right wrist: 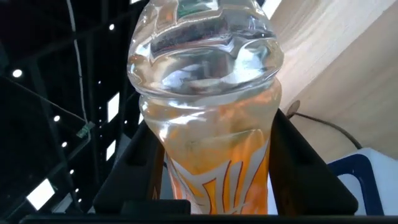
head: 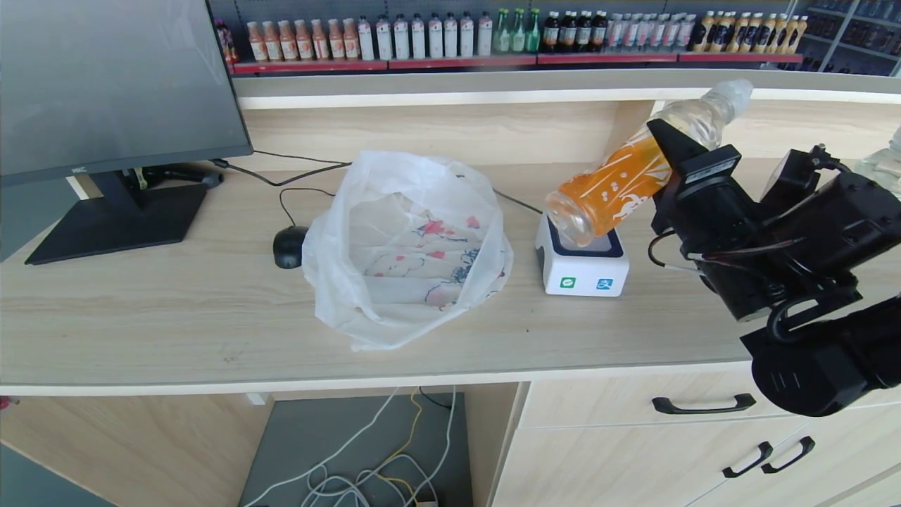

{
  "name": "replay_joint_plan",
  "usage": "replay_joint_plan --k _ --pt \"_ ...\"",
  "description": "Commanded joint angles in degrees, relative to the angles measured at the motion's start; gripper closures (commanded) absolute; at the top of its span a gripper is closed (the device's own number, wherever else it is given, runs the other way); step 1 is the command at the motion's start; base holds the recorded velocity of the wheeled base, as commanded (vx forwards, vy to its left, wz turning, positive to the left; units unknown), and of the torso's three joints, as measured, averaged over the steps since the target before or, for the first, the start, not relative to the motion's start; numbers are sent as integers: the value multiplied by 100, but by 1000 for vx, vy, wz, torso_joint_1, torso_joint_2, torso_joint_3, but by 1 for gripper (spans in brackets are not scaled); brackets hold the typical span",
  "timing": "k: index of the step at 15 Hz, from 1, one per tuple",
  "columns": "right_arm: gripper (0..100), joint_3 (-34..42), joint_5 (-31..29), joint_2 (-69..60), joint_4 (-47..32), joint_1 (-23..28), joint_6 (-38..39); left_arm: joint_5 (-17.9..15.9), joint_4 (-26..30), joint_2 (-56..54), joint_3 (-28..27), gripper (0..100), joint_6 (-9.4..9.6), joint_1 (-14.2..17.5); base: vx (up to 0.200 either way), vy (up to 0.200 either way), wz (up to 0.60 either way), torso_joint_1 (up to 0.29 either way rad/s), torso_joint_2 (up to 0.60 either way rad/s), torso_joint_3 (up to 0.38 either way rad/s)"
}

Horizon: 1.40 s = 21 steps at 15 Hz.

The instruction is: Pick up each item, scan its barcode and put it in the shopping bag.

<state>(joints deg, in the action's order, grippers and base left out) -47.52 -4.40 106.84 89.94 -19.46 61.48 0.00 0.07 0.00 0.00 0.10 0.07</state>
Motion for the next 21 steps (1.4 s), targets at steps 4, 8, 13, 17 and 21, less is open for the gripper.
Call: replay_joint_plan --k 4,8,13,17,21 --pt "100 -73 9 162 6 117 172 0 1 0 0 0 -1 1 0 0 0 0 0 0" --pt "100 -47 1 241 6 153 479 0 1 0 0 0 -1 1 0 0 0 0 0 0" --pt "100 -144 1 434 6 276 796 0 1 0 0 0 -1 1 0 0 0 0 0 0" --pt "100 -275 -35 522 6 276 1138 0 -7 0 0 0 -1 1 0 0 0 0 0 0" --pt "100 -372 -35 628 6 276 1130 0 1 0 0 0 -1 1 0 0 0 0 0 0"
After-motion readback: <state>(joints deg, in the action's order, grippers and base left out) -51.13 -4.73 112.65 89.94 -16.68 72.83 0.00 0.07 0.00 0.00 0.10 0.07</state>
